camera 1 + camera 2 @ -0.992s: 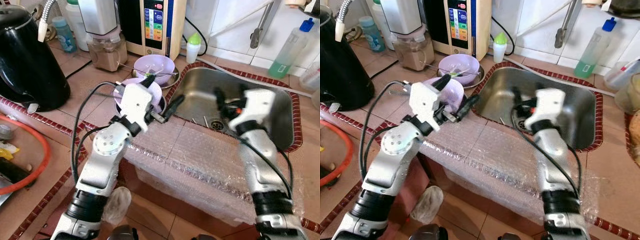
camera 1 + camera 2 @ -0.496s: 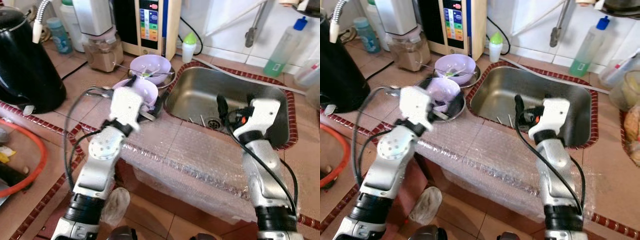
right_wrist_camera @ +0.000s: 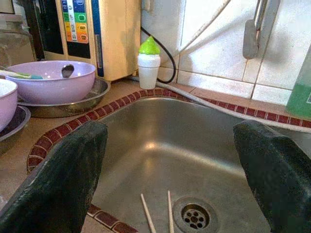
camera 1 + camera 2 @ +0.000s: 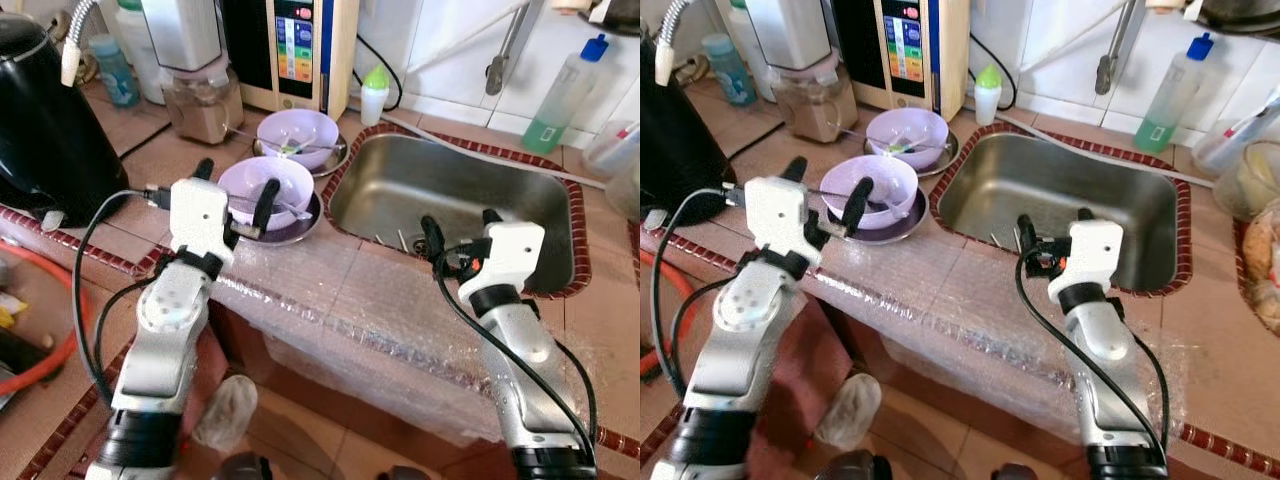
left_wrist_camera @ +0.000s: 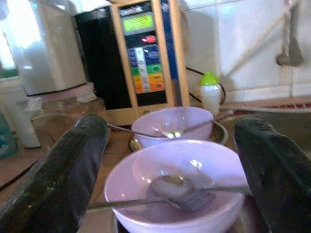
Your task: Kitchen organization
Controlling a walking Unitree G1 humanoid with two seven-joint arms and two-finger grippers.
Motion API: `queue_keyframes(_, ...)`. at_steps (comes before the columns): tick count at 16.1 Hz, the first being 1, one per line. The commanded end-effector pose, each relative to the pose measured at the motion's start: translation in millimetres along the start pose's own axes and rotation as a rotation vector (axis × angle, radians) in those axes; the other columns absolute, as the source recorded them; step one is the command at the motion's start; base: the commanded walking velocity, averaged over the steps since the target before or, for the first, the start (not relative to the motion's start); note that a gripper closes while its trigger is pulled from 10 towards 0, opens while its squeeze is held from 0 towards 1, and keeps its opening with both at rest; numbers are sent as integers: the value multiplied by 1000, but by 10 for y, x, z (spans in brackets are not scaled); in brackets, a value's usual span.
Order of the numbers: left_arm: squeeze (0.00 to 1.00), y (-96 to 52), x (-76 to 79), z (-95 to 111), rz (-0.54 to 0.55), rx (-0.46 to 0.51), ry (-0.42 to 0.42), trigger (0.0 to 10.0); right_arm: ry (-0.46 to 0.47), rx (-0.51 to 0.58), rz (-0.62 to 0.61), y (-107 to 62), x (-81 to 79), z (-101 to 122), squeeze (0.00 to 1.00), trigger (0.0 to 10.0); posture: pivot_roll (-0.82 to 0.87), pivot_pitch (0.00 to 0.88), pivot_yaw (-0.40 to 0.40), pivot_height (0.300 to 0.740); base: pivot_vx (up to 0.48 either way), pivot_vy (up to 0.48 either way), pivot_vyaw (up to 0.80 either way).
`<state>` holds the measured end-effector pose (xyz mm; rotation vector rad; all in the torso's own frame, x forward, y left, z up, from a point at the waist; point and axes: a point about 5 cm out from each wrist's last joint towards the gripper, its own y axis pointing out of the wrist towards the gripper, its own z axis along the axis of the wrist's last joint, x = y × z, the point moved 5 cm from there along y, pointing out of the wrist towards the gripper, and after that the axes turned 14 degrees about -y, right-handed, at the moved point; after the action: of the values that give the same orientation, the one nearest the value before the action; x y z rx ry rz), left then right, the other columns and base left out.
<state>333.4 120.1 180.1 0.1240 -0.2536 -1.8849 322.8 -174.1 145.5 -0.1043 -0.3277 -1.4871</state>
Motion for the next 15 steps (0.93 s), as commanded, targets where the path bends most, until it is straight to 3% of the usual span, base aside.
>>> queue_keyframes(1, 0, -16, 145, -31, -72, 3, 22, 10000, 9, -13, 1, -37, -21, 2, 0, 10000, -59, 45, 5, 740, 0, 0, 0)
queue_keyframes(6, 0, -44, 582, 75, -272, 76, -1, 10000, 13, -22, 4, -71, -60, -7, 0, 10000, -78, 44, 14, 740, 0, 0, 0)
queue_keyframes(9, 0, -58, 765, -111, -381, 17, 13, 10000, 43, -25, 27, -57, -125, -6, 0, 10000, -80, 40, 11, 740, 0, 0, 0)
queue_keyframes(11, 0, -42, 633, -305, -341, -32, 44, 10000, 49, -25, 91, -89, -220, 11, 0, 10000, -99, 47, 15, 740, 0, 0, 0)
queue_keyframes(14, 0, 33, 489, -384, -307, -44, 67, 10000, 47, -36, 125, -162, -245, -9, 0, 10000, -118, 56, 25, 740, 0, 0, 0)
queue_keyframes(15, 0, 63, 468, -411, -316, -50, 82, 8784, 45, -36, 126, -177, -241, -9, 0, 10000, -128, 56, 31, 740, 0, 0, 0)
